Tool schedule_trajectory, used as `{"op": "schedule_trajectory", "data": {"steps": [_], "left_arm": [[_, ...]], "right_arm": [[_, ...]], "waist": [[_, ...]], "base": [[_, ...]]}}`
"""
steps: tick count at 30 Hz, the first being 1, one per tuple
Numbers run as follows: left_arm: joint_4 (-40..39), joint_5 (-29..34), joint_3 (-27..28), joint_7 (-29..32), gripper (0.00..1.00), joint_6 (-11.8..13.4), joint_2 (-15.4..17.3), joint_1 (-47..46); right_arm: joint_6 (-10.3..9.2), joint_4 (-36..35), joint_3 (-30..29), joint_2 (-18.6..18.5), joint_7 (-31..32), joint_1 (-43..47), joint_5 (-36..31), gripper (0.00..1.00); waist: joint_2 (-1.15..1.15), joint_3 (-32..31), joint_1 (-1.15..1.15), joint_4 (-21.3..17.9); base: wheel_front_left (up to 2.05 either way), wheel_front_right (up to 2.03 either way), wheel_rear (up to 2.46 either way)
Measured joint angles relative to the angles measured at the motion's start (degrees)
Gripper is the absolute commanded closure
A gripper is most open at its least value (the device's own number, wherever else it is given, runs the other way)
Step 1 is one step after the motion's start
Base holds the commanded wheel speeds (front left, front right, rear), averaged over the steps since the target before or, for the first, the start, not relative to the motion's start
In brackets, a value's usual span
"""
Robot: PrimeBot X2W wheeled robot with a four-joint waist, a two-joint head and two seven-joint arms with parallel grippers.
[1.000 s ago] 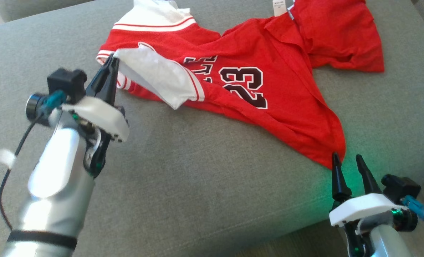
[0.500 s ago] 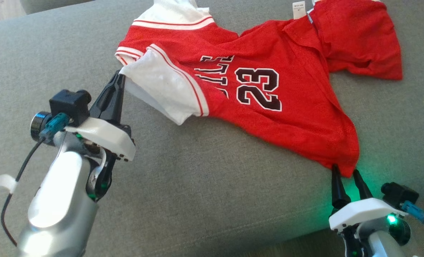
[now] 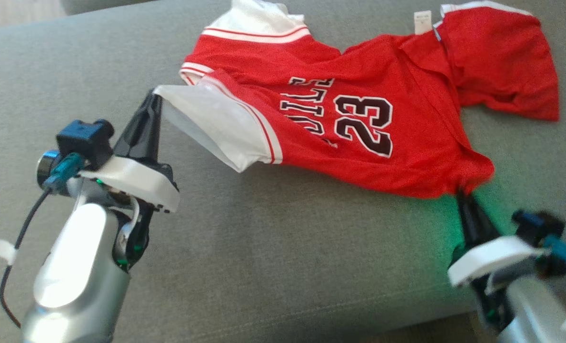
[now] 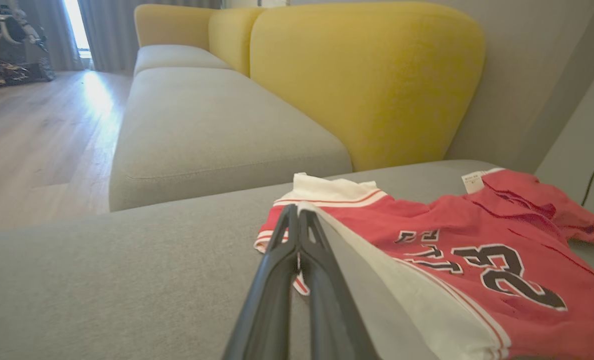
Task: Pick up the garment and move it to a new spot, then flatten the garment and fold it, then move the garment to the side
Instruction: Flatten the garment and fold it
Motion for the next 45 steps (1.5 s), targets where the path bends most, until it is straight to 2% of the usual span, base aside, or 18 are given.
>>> {"op": "schedule_trajectory", "data": {"steps": [4,14,22,25,27,33,37,41,45], "left_arm": [[-1.96,-0.78,1.48,-1.4,1.0,0.73,0.03,0.13],[-12.63,-4.31,5.39,-1.57,1.0,1.23,1.93,0.82],[-21.2,-4.3,5.34,2.66,1.0,1.56,4.35,0.88],[-27.24,-4.27,5.63,5.94,1.0,2.35,6.05,0.9],[-28.75,-4.23,5.89,6.93,1.0,2.57,6.65,0.92],[-39.32,-4.99,8.67,12.54,1.0,5.32,8.17,0.98],[-42.24,-8.47,8.88,16.08,1.0,5.31,8.09,-1.0],[-38.0,-11.45,9.22,17.82,1.0,4.8,7.59,-11.2],[-26.41,-14.05,9.28,19.12,1.0,2.81,6.36,-24.66]], "right_arm": [[0.0,-7.76,2.16,-6.51,2.03,-3.28,-3.99,1.0],[0.0,-25.95,7.24,-20.31,12.57,-14.99,-2.26,1.0],[0.0,-30.45,10.5,-24.2,18.22,-17.04,0.69,1.0],[0.0,-33.33,10.16,-28.03,21.02,-16.97,2.04,1.0],[0.0,-34.28,9.71,-28.6,21.75,-16.91,2.47,1.0],[0.0,-41.12,3.87,-30.53,27.26,-15.28,5.38,1.0],[0.0,-44.03,1.22,-31.7,30.88,-14.37,6.8,1.0],[0.0,-44.57,0.09,-31.75,32.88,-18.56,11.55,1.0],[0.0,-40.18,3.2,-31.21,34.92,-32.3,16.3,1.0]], "waist": [[0.0,-1.67,0.0,1.69],[0.0,-8.37,0.0,5.3],[0.0,-13.09,0.0,6.52],[0.0,-14.42,0.0,7.25],[0.0,-14.69,0.0,7.33],[0.0,-14.62,0.0,7.68],[0.0,-12.96,0.0,8.12],[0.0,-8.58,0.0,8.61],[0.0,-2.64,0.0,9.05]], "base": [[0.0,0.0,0.0],[0.0,0.0,0.0],[0.0,0.0,0.0],[0.0,0.0,0.0],[0.0,0.0,0.0],[0.0,0.0,0.0],[0.0,0.0,0.0],[0.0,0.0,0.0],[0.0,0.0,0.0]]}}
